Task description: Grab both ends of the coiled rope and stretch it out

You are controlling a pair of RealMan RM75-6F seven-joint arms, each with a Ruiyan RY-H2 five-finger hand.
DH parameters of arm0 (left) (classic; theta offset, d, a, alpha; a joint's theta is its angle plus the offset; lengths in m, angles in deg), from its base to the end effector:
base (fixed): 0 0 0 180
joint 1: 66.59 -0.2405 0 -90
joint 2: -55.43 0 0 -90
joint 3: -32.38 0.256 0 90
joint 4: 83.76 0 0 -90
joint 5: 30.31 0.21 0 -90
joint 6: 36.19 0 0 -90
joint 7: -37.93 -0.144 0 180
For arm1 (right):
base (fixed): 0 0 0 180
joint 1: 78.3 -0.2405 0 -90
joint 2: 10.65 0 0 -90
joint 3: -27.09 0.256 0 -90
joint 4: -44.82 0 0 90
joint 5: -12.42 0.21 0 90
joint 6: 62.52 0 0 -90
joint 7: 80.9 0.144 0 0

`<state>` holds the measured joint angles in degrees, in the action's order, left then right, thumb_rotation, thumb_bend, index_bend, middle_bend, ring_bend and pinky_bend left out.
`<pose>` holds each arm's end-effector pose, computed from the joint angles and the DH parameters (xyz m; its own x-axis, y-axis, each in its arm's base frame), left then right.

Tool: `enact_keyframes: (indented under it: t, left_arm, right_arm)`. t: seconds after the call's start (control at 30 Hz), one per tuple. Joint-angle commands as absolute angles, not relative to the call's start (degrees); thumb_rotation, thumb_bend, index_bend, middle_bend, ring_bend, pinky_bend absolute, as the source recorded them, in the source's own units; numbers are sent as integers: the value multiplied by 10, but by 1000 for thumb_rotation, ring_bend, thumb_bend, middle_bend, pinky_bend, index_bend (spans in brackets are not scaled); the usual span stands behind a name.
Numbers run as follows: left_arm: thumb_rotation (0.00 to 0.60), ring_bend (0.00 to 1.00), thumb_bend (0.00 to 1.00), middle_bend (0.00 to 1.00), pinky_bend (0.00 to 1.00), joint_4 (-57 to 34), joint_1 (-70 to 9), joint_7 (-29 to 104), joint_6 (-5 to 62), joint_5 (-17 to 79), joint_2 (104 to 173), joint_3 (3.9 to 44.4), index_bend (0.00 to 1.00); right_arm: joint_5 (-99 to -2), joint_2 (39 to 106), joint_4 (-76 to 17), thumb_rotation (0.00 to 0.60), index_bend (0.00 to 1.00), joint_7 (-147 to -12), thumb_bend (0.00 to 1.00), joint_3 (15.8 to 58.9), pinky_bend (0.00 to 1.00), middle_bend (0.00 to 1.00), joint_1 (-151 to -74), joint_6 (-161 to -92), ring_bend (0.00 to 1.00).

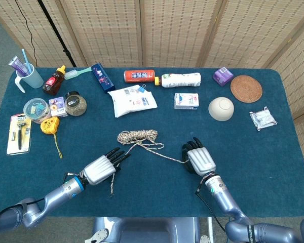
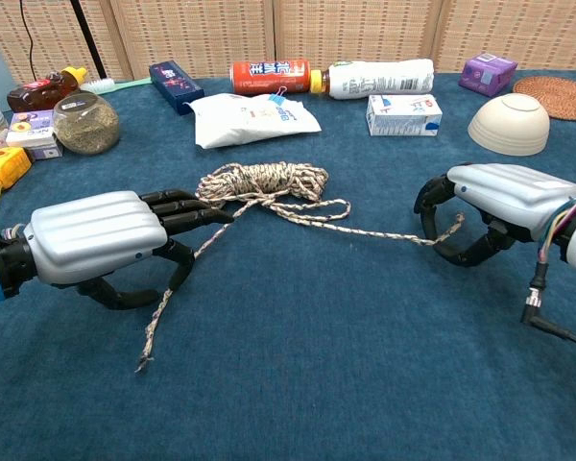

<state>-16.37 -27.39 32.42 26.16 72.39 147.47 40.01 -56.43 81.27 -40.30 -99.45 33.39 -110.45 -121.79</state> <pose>-0.1973 0.2744 -0.0518 0.7145 0.0932 0.6934 0.4713 -0.7966 -0.3786 -0.1899 -0.2910 -0.0346 0.3900 -0.3162 0.8648 -0.9059 -0.3001 0.2988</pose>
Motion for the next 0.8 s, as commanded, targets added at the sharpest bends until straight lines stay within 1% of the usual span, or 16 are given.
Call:
enact_keyframes:
  t: [0.03,0.63,0.8]
  left_arm:
    - [600,0,348,0,0,-164,-273,324,262,723,1476,399,504]
    - [600,0,350,0,0,-168,-268,316,253,715,1489,396,518]
    - [600,0,373,0,0,-167,-267,317,254,714,1489,397,523]
  right_arm:
    - [-564,812,-403,600,603,-995,510,334,0,263,-1104,-1218,162]
    - [-563,808,-405,600,605,-993,510,334,0,264,-1103,-1217,162]
    - [-561,807,-404,600,606,-992,511,334,0,264,-1103,-1216,162]
